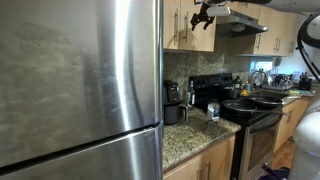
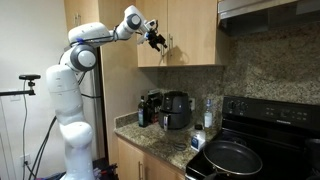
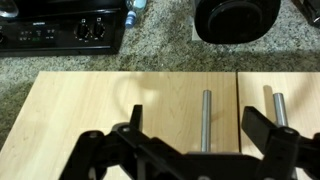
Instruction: Open the air fryer and the right-sided cabinet door
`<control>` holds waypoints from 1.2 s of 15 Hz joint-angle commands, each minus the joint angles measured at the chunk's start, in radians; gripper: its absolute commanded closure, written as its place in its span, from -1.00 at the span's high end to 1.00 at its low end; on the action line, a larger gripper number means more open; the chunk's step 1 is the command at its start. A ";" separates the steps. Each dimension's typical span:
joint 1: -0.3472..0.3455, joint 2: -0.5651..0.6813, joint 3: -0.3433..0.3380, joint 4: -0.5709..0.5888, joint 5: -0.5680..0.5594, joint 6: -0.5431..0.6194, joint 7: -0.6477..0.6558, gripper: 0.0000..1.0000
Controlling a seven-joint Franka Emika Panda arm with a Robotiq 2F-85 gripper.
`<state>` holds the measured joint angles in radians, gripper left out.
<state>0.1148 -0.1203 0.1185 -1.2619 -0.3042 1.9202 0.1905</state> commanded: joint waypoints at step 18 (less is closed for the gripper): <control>-0.014 0.234 -0.030 0.159 0.123 0.247 -0.029 0.17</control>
<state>0.1129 0.1285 0.0874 -1.0478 -0.2259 2.1078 0.1574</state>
